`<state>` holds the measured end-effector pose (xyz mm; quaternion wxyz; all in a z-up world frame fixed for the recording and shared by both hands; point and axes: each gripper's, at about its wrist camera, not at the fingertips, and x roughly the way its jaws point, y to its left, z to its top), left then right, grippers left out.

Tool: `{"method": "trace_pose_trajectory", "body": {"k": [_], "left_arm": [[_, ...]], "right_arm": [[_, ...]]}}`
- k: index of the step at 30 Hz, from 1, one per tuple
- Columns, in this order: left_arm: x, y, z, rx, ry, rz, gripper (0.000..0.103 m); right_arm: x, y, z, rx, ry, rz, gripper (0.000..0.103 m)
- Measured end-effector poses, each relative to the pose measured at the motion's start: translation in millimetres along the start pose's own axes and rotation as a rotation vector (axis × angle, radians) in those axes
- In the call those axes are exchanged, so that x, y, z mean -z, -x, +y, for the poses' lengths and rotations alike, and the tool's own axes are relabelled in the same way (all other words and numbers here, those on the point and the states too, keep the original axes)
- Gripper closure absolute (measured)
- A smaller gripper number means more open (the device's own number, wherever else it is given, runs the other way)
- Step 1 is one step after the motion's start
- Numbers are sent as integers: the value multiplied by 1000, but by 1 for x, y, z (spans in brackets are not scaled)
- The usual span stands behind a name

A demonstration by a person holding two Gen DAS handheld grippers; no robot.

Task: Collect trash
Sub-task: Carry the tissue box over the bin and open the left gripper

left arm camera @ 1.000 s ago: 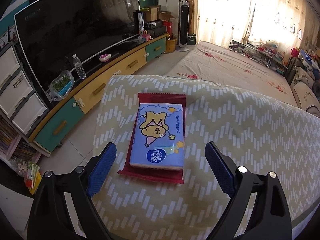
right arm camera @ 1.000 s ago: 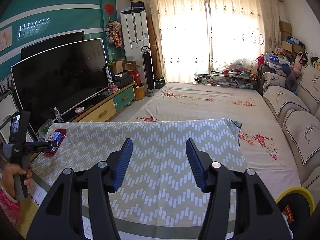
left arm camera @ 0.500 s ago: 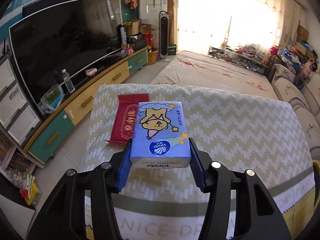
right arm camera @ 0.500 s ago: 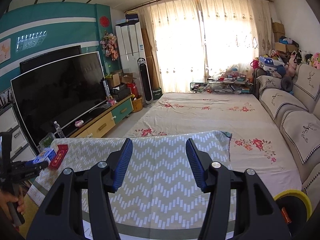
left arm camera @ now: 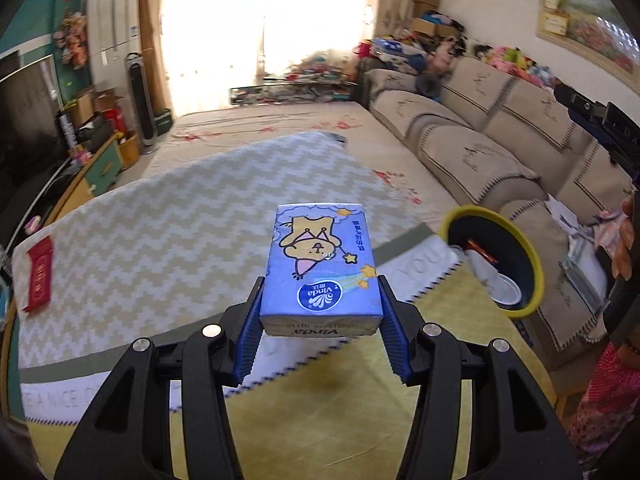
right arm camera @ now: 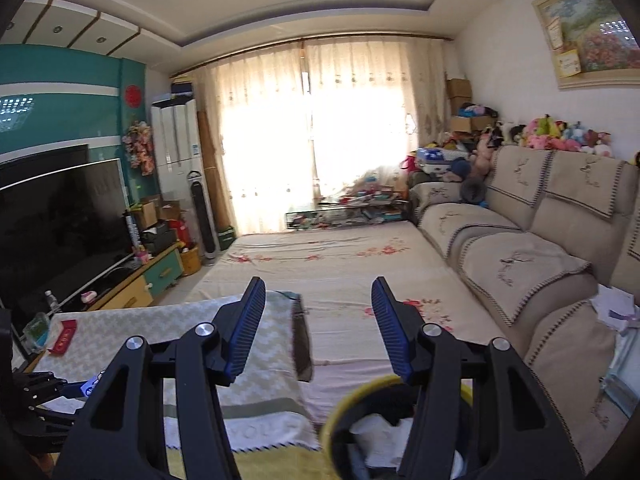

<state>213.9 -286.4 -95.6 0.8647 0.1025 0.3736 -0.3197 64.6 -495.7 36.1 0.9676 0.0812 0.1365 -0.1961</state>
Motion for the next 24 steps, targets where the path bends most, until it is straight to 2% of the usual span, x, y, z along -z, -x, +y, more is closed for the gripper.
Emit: {"method": "trace_pose_trajectory", "body": {"k": [3,6,11,14,15,16,18,20,24], "left_arm": [[-9,-19,-51,93,-71,40,50],[-22,-41,-99,170,-136,79,50],[-41,-80,-174,266,-213,131,50],[-63,-113,-208,278,-224,132,48],[-71,-126,-215,273,-225,131,35],[-75,-137,-221,281,-228,130,28],[-87,-157,-227,252,-224,114,28],[-92,-158,-223,278,-181,112,30],[-85,-124,-185,262,-158,46,30]], "right_arm": [[8,17,-45,107,-34,4,50],[13,30,-81,173,-69,5,50],[23,38,-117,223,-109,11,50],[27,35,-127,233,-120,23,50],[29,35,-127,231,-122,27,50],[31,34,-128,229,-125,31,50],[33,31,-129,229,-126,39,50],[33,31,-131,227,-125,42,50],[35,26,-129,218,-133,49,50]]}}
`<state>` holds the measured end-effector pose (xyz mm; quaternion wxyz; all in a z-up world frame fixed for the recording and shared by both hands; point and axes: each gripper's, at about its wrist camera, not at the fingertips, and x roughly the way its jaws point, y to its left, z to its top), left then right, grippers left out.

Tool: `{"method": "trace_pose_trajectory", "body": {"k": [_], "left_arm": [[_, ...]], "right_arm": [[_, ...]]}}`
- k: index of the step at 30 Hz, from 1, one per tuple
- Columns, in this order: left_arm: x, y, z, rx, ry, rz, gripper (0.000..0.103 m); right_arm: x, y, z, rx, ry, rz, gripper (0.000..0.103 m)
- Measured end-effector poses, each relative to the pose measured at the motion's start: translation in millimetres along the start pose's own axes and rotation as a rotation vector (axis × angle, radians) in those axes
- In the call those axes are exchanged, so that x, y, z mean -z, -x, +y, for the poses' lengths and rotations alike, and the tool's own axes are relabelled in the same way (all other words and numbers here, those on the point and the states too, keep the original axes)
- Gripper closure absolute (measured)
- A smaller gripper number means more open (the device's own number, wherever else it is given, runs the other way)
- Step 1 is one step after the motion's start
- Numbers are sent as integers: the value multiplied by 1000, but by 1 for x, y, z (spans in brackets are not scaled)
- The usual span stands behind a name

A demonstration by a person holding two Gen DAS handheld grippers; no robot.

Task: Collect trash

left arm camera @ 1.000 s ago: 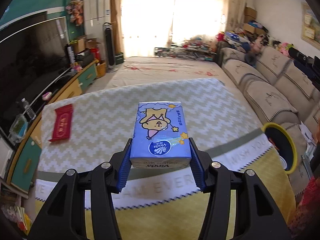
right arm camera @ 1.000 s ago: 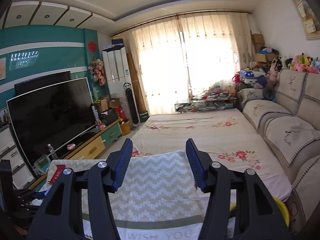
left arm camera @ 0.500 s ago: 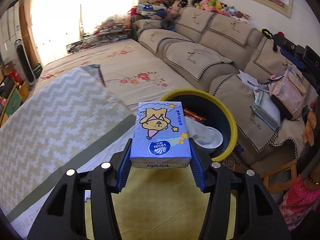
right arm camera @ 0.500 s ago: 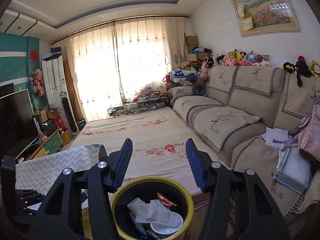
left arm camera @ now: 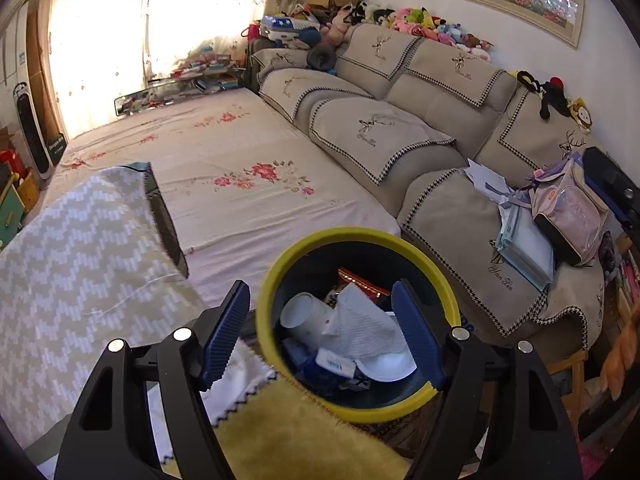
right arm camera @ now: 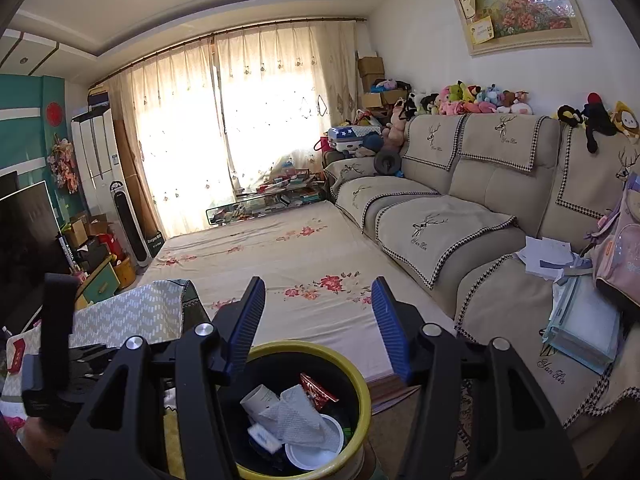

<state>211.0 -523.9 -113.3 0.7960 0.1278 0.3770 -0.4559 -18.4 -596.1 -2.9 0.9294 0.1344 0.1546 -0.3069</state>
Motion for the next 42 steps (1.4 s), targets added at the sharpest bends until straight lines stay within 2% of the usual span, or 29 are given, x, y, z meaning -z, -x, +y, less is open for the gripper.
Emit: {"method": "trace_pose_trajectory", "body": {"k": [4,8,13,15,19,24,27,31,33,36,42], "left_arm": [[29,60,36,-56,18,-100,30],[62,121,78,-133,88,-193,27],[111,197,135,-303,159,-350,13],[128,221,157,-391,181,-404,11],[157,258,207,-529,237,-433,9],[187,285,262,-610,343,-427,7],[202,294,283,-637,406,-401,5],[216,298,274,-668,422,-377,5],[223,306,262,-694,410,-373,5],[231,313,235,-700,411,-353,5],[246,328,179,-629,448,-314,5]], "right_arm": [[1,-6,16,-36,3,14,49],[2,-14,42,-76,24,35,48],[-2,-21,86,-165,59,45,48],[-6,-23,112,-227,64,48,48],[-9,-27,171,-317,97,31,46],[2,-31,232,-391,138,8,42],[19,-36,254,-414,180,41,36],[36,-26,257,-416,236,64,27],[40,-17,251,-411,261,73,16],[45,-3,235,-411,289,110,7],[51,37,197,-380,343,132,7]]}}
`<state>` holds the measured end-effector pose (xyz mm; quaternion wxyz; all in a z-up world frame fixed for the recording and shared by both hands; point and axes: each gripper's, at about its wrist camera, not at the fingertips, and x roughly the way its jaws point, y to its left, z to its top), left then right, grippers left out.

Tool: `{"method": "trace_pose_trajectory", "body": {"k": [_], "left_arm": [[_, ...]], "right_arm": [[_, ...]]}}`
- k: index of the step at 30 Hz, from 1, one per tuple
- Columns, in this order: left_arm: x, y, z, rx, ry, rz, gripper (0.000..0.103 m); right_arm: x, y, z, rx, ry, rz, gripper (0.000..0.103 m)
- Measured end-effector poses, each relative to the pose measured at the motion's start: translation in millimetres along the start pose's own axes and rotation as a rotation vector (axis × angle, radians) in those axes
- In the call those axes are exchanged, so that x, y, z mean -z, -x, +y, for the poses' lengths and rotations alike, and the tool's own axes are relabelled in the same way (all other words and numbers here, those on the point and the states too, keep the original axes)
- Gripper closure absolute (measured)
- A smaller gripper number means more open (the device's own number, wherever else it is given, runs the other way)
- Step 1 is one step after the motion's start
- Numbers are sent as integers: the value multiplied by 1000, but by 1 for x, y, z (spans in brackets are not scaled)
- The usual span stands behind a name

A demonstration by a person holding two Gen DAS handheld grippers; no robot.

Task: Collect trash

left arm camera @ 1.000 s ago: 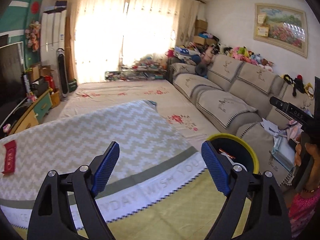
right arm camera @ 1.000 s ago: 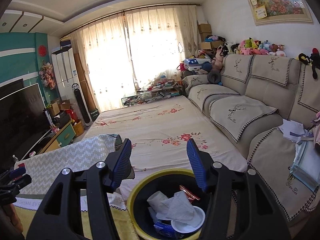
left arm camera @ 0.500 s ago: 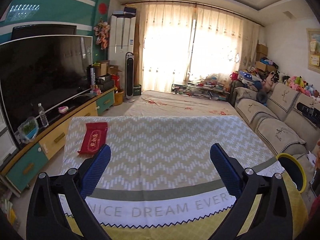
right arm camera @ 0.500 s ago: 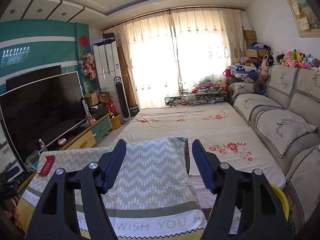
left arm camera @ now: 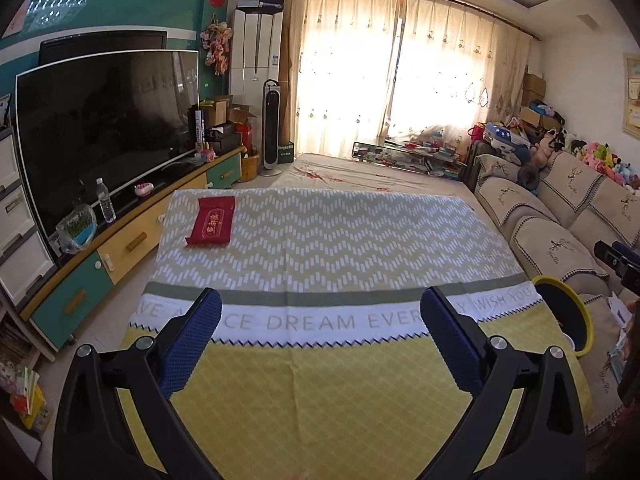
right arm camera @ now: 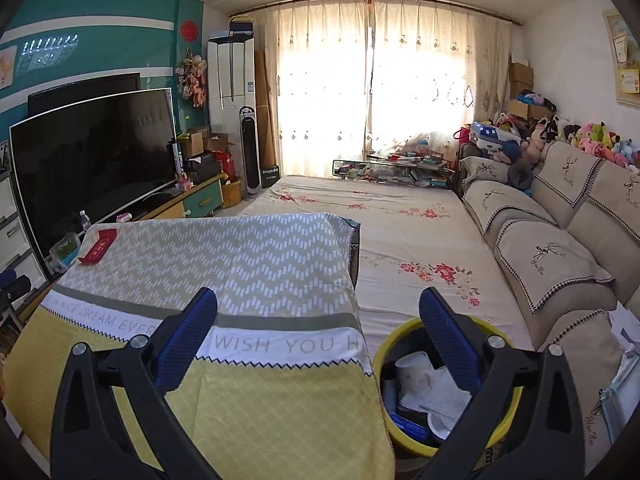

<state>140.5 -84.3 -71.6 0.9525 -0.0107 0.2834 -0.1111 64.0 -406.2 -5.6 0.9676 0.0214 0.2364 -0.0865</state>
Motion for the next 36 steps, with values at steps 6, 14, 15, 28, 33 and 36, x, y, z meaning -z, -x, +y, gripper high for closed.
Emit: {"method": "trace_pose_trajectory", "body": {"k": [6,14,15,28,33,36], "left_arm": [[20,51,-24,-4,-20,-25,5],[33,113,-34,-10,-27,-95,5],[33,118,-35,-14,-31,-103,5],[27,150,-41,-26,-42,-157,5],[25,146,-44,-21,-51,-148,5],[23,144,-46,-20,-55,-145,5]], "right_arm": [[20,49,-10,-9,-4,-6,7],[28,94,-11,-36,-22,-57,7],[30,98,-11,-37,-25,-62,7],[27,111,-5,-62,-32,-80,7],[26,108,-6,-61,-39,-78,7],[26,107,-7,-59,-47,-78,7]]}}
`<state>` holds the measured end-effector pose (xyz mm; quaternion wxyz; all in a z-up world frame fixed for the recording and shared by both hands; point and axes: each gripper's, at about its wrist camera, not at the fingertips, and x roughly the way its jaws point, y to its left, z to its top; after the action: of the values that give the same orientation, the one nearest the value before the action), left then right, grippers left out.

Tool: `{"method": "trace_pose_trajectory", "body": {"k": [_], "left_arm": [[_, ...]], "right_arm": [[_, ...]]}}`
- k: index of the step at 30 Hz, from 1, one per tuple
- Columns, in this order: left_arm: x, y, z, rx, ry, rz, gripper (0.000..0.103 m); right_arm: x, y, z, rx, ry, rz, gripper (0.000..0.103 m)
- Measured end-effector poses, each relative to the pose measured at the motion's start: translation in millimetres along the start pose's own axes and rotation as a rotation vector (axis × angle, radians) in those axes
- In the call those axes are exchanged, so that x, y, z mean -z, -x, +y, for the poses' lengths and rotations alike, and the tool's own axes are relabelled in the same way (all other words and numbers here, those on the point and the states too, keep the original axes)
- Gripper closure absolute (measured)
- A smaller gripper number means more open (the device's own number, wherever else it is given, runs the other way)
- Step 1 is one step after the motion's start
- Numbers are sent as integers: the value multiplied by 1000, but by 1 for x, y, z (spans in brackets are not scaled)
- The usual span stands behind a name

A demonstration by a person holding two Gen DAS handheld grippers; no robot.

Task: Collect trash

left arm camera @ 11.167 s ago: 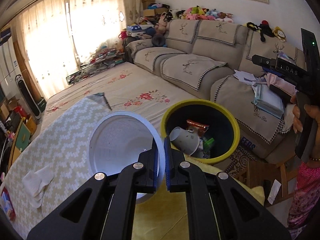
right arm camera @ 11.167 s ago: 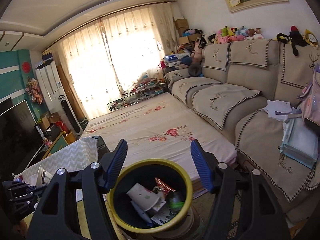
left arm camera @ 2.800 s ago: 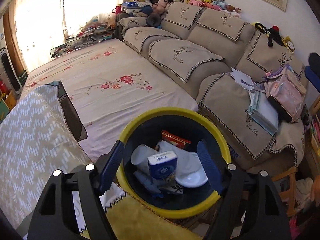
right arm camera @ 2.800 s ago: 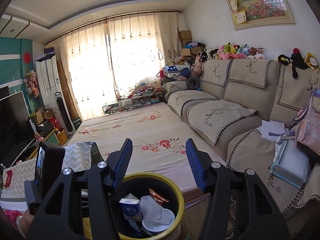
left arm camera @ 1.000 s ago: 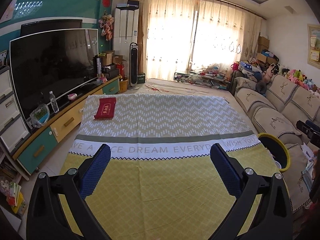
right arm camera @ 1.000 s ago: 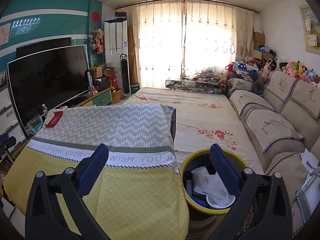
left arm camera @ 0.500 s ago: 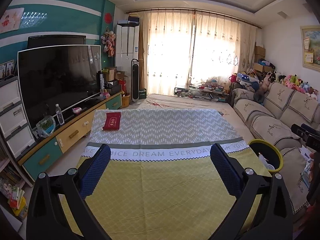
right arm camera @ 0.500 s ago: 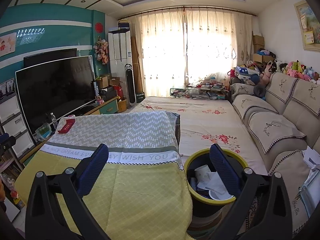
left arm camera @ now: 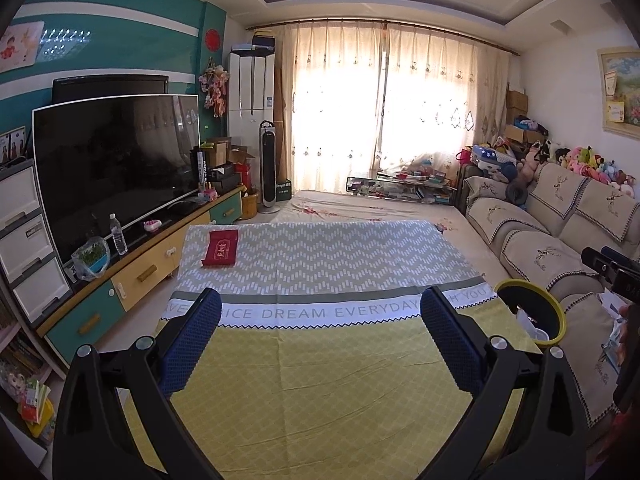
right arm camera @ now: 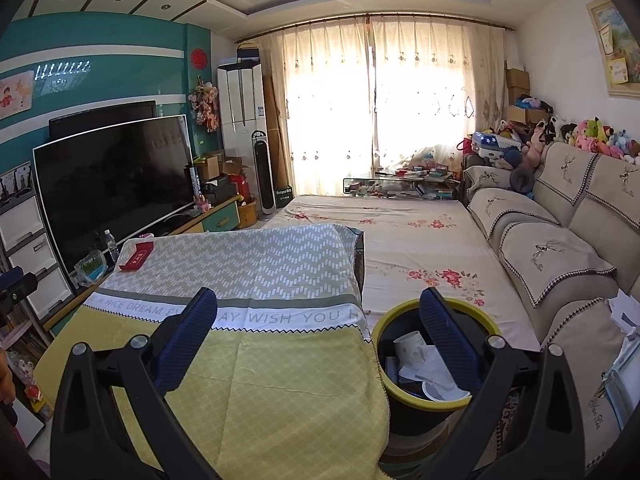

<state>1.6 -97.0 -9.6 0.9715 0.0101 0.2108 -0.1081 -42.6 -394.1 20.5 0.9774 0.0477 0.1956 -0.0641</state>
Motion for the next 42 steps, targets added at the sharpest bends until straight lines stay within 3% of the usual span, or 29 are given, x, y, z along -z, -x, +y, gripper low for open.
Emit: {"method": "trace_pose_trajectory", "body": {"k": [42], "left_arm": [[-2,-15,-9,18,-35,12,5]], "right_arm": [[9,-19,1,-4,-32,26,7]]}}
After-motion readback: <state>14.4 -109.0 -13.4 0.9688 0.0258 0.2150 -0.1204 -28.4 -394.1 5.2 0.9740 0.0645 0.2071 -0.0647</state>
